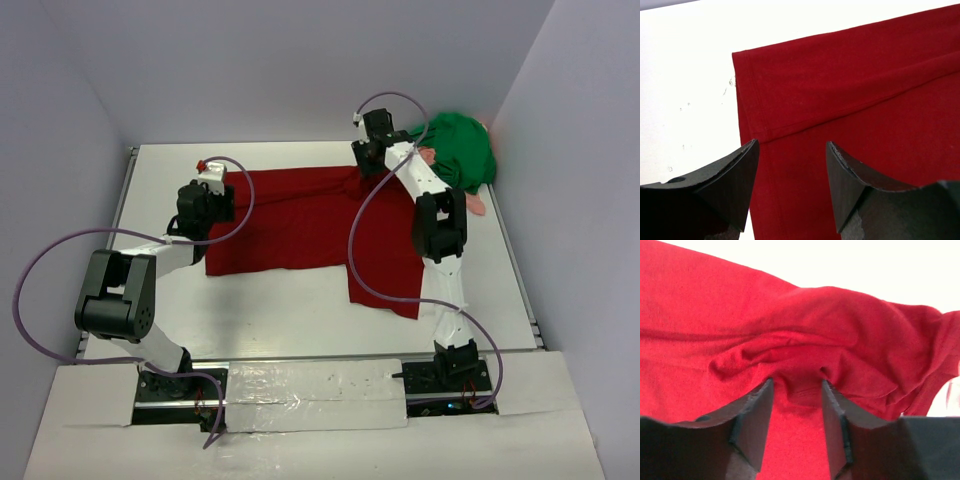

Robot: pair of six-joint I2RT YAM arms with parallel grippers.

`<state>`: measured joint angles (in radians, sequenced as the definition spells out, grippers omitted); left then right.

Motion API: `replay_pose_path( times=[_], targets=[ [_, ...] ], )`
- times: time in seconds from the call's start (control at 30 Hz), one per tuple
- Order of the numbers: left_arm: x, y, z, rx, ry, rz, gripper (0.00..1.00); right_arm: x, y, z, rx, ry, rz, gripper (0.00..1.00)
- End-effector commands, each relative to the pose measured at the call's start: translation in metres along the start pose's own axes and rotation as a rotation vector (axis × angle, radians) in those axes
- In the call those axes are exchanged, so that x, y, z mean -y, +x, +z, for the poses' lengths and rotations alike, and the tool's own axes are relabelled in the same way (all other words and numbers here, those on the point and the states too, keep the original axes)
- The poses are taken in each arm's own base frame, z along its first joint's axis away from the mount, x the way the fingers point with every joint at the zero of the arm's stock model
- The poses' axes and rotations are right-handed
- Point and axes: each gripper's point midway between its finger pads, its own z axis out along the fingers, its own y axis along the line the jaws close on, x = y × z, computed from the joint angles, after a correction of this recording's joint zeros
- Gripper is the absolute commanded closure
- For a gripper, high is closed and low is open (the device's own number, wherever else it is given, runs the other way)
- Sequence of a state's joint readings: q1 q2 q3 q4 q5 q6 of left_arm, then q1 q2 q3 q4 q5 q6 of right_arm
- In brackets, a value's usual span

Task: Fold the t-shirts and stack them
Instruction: Fold the tshirt

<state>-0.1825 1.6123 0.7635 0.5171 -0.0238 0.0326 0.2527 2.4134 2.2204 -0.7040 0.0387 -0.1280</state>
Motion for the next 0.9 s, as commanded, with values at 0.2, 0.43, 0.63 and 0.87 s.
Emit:
replay_pose_path(
  times=[0.2,0.43,0.63,0.87],
  targets=[
    [0.004,-0.020,0.001,0.046,0.018,0.008,0.35,-0.005,0.021,-0.006,-0.077,-0.072,0.050,0.85],
    [0.005,-0.020,0.001,0.046,0.019,0.009,0.35,0.003,0.024,-0.018,-0.051,-0.036,0.035,1.00],
    [0.005,-0.021,0.000,0.048,0.021,0.006,0.35,0.027,-0.006,-0.039,0.109,0.110,0.022,1.00],
    [0.009,-0.020,-0.001,0.047,0.036,0.006,0.36,0.051,-0.059,-0.057,0.316,0.243,0.053,1.00]
  ],
)
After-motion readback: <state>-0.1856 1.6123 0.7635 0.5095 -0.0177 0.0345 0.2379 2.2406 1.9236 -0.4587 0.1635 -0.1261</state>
